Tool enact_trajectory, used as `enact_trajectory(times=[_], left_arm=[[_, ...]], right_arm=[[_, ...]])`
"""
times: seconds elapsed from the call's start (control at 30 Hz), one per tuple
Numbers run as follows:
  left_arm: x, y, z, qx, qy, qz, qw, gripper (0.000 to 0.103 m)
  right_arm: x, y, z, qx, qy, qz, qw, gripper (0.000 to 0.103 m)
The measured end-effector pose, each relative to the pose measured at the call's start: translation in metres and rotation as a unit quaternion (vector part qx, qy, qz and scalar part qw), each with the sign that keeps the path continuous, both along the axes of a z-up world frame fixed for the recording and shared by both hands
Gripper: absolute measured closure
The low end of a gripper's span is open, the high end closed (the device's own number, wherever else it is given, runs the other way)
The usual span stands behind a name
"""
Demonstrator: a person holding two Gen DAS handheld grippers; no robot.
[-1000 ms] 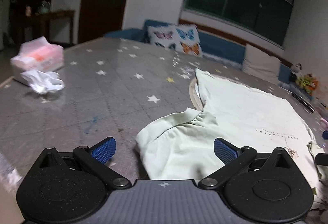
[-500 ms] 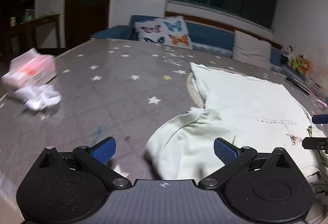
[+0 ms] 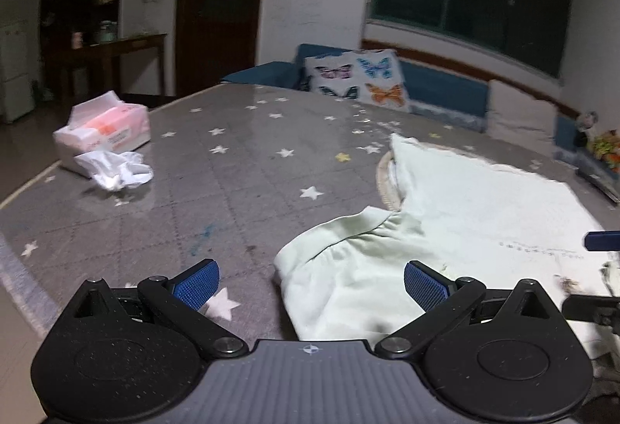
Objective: Fold clothes
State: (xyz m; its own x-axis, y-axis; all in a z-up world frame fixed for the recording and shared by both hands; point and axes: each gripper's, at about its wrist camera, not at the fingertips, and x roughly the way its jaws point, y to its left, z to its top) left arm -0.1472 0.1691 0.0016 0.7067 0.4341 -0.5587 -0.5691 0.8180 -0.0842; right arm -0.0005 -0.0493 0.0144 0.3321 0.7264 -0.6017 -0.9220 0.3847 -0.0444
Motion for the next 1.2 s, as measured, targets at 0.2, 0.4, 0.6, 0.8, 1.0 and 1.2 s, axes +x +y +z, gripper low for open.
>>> enact_trajectory(times=[0.2, 0.4, 0.6, 0.8, 1.0, 1.2], left_arm=[[0.008, -0.010, -0.002, 0.001, 0.021, 0.028, 0.9994, 0.000], [0.012, -0.009, -0.002, -0.009, 0.028, 0.056, 0.9980, 0.000], [0.011, -0.003, -0.006, -0.015, 0.027, 0.061, 0.9976, 0.001], [0.004, 0.004, -0.011, -0.022, 0.030, 0.034, 0.9987, 0.008], [0.001, 0.011, -0.015, -0.029, 0.029, 0.000, 0.9991, 0.023], [-0.005, 0.018, -0.019, -0.041, 0.017, -0.017, 0.9989, 0.040]], right_arm=[[0.015, -0.005, -0.007, 0.011, 0.028, 0.013, 0.999, 0.000], [0.024, 0.001, -0.011, 0.008, 0.038, 0.027, 0.999, 0.000], [0.028, 0.010, -0.015, 0.000, 0.047, 0.032, 0.998, 0.000], [0.019, 0.017, -0.018, -0.007, 0.041, 0.022, 0.999, 0.000], [0.010, 0.023, -0.017, -0.013, 0.032, -0.009, 0.999, 0.000], [0.000, 0.035, -0.014, -0.025, 0.019, -0.023, 0.999, 0.000]])
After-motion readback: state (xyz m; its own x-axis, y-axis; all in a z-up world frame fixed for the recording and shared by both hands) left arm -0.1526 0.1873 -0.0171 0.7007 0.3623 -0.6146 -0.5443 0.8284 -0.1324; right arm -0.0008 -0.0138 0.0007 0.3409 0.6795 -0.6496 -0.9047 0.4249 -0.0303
